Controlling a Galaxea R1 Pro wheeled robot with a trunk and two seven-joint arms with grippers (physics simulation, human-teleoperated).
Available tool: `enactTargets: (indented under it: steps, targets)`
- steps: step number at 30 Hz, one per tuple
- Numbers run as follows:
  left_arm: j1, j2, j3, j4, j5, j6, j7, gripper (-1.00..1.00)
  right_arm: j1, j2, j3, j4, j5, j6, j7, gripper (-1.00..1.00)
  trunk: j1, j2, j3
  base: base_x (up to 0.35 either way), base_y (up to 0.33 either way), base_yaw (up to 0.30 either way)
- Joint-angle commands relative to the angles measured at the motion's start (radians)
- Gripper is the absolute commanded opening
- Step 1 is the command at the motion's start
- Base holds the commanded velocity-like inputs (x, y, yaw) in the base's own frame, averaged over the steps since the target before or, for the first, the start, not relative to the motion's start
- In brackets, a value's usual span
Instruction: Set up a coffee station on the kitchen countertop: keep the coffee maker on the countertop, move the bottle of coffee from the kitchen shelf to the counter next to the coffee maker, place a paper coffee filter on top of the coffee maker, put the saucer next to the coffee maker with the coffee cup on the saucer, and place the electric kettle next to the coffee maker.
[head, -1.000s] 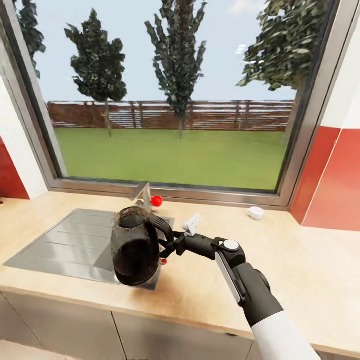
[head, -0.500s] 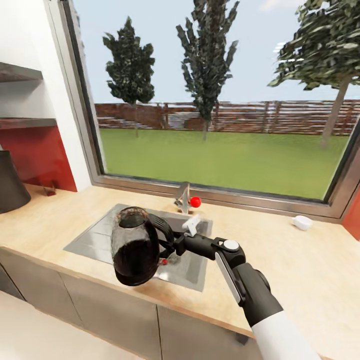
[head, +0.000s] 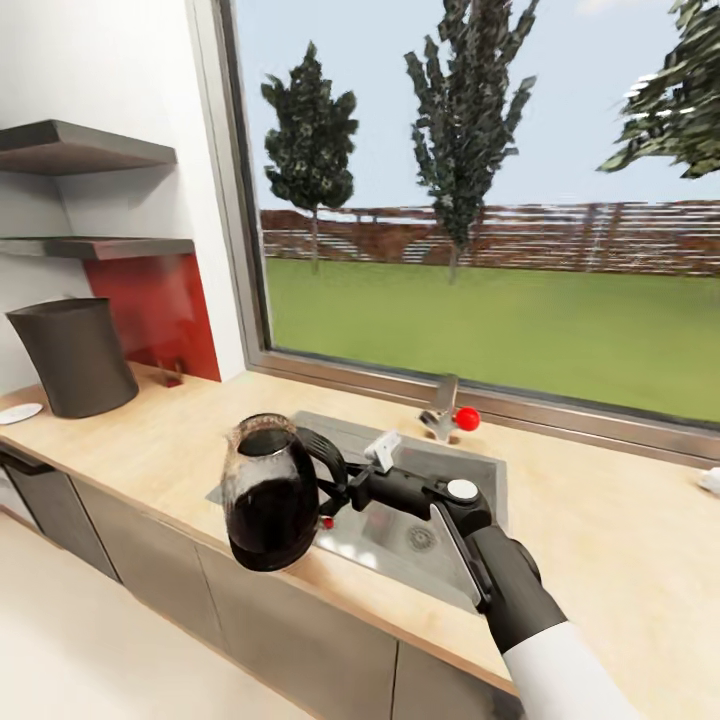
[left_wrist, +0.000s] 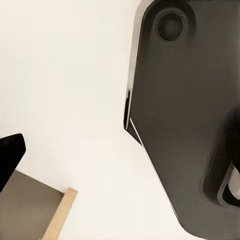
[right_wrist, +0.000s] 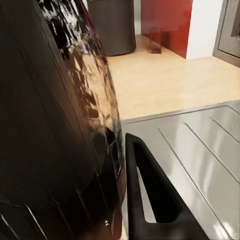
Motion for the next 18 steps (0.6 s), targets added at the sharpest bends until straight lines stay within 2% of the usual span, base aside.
enactTargets:
  steps: [1, 18]
  targets:
    - [0.000, 0.000, 0.008, 0.000, -0.010, -0.002, 0.001, 1.00, -0.001, 0.001, -0.001, -0.001, -0.005, 0.008, 0.003, -1.00, 0.001, -0.001, -0.001, 0.168, 0.319, 0.040]
    - [0.000, 0.001, 0.008, 0.000, -0.010, -0.004, 0.001, 1.00, -0.001, 0.001, 0.001, -0.003, -0.005, 0.007, 0.003, -1.00, 0.001, -0.001, -0.001, 0.168, 0.319, 0.004]
